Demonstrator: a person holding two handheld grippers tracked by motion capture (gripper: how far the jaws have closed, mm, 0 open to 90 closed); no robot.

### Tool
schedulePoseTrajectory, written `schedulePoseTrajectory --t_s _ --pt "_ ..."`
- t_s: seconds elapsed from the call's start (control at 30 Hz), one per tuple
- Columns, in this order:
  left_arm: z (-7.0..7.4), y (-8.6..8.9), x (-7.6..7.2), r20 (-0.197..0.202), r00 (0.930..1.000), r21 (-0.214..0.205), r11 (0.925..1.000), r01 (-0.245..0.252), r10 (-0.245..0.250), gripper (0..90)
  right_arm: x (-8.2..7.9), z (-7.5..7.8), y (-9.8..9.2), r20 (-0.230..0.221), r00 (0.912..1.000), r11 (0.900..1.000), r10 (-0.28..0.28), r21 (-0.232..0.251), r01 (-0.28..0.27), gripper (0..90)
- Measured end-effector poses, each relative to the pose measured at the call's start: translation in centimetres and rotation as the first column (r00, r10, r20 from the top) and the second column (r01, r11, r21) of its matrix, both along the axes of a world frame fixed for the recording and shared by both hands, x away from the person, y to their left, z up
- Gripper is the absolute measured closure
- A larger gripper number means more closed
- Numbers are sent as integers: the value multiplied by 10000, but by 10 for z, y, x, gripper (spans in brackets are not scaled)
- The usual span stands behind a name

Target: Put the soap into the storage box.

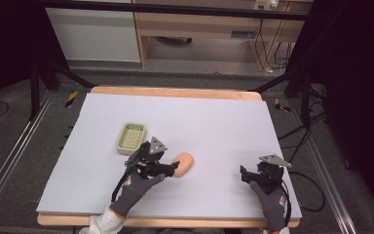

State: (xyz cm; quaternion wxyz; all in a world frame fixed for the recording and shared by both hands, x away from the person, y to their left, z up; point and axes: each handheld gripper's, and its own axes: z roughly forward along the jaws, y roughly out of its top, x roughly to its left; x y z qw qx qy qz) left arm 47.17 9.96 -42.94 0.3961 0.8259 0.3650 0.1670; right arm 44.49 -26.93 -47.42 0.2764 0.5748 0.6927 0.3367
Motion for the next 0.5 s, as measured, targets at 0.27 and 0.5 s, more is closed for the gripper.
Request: schedulePoseTrajectory --t_s 0.27,0.5 --pt "-3 -10 4 -135 9999 191 9998 62 -59 229 0 0 0 -32 10000 10000 10 20 -10 68" --pt "-6 -15 7 -229 9997 238 9997 65 -59 227 0 0 0 -60 10000 10000 -5 30 5 68"
